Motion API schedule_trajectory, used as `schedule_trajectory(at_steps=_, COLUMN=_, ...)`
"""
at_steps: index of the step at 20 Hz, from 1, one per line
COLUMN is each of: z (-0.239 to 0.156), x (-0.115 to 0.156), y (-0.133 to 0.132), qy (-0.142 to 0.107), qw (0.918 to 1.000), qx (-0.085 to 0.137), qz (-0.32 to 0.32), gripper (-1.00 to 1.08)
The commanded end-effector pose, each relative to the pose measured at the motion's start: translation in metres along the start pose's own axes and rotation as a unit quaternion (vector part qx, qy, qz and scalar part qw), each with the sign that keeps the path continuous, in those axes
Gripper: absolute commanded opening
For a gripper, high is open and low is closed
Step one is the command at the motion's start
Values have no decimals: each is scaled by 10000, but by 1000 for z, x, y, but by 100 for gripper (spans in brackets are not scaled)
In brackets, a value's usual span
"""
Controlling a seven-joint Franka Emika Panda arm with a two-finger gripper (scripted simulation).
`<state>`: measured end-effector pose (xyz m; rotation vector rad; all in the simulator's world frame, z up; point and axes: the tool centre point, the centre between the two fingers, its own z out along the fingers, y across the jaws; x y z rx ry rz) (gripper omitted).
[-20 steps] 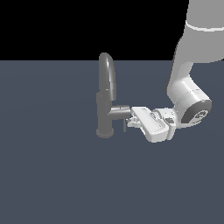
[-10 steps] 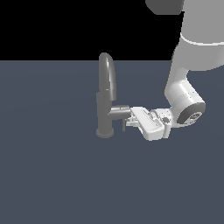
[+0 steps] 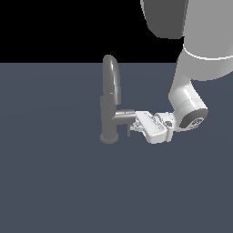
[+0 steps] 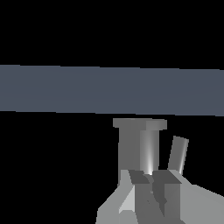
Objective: Turn on the faucet by rotating a designated handle.
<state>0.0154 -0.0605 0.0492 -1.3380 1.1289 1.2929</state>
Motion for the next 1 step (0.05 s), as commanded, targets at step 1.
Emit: schedule_trajectory(at_steps=1, z=15, x=15, y=1, qy=-73, qw=9999, qx=-66, qz=113, gripper=-100)
